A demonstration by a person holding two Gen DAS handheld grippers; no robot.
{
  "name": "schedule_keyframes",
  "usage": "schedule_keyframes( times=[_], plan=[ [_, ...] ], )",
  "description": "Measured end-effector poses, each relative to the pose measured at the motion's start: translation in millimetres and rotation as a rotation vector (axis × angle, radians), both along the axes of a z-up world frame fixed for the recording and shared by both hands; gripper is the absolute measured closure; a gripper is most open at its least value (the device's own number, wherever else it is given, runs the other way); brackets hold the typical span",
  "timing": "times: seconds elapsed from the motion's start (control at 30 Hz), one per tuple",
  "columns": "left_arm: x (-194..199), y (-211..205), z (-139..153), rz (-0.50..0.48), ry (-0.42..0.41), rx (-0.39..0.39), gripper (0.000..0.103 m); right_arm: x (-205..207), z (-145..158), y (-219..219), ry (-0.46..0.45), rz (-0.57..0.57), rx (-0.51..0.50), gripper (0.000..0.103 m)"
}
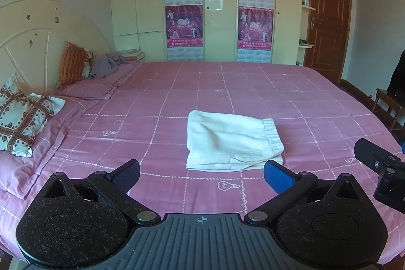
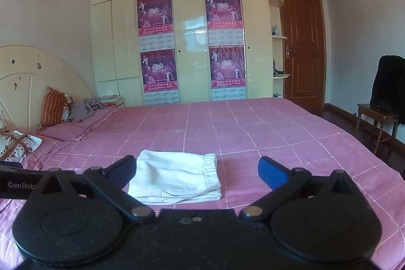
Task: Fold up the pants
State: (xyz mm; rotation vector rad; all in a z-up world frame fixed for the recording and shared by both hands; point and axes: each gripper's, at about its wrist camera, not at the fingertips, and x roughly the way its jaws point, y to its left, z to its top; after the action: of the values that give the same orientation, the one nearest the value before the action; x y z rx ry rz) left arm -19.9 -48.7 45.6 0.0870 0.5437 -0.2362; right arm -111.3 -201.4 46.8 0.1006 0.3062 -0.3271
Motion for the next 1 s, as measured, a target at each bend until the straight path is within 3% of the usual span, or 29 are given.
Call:
schedule_keyframes(
  times=[1.0],
  plan=[
    [12, -5, -9, -0.004, 0.026, 0.002, 0.000, 8, -8, 0, 0.017, -0.006, 0.021, 0.000]
  ],
)
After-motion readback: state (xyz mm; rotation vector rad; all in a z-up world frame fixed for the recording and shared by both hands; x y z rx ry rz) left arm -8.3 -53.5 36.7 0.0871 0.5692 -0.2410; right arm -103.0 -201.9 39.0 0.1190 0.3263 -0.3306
